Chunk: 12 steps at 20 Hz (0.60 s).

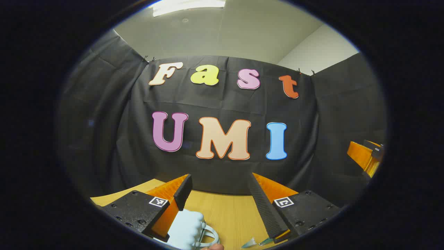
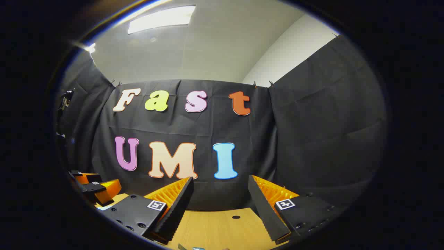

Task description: First open the suitcase, pack the skin care products into it, and then close the suitcase.

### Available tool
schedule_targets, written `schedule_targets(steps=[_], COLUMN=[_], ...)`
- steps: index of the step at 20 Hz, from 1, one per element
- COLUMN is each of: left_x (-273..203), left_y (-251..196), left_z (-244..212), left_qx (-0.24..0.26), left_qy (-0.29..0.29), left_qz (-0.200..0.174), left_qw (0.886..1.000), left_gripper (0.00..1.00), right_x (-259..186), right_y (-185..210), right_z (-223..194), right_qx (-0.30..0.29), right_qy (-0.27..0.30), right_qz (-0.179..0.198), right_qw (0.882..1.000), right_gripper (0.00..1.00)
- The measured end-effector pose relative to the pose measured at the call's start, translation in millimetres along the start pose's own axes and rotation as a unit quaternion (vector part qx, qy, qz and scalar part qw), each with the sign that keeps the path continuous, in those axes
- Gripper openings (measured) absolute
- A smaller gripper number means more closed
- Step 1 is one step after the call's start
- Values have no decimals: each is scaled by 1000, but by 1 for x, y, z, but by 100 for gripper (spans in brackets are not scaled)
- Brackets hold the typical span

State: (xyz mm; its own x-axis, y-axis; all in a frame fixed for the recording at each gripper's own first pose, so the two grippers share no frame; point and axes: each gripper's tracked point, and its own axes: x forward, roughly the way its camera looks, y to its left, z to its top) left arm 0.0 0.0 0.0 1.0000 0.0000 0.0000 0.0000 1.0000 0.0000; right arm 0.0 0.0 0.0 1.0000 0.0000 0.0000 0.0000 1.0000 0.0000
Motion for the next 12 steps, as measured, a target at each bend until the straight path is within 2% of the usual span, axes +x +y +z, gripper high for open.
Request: schedule_targets(steps=[5,6,8,12], left_x=[-3,-3,-4,-6], left_y=[-5,-5,-9,-17], left_z=[1,1,0,-3], left_qx=[12,14,18,18], left_qy=[-6,-6,-6,-5], left_qz=[-3,-3,-2,2], left_qw=[1000,1000,1000,1000], left_gripper=[95,92,95,92], right_x=[0,0,1,3], right_y=[5,6,5,2], right_z=[-6,-7,-8,-8], right_qx=[-5,-9,-14,-12], right_qy=[6,7,6,1], right_qz=[12,15,20,32], right_qw=[1000,1000,1000,999], right_gripper=[98,96,98,98])
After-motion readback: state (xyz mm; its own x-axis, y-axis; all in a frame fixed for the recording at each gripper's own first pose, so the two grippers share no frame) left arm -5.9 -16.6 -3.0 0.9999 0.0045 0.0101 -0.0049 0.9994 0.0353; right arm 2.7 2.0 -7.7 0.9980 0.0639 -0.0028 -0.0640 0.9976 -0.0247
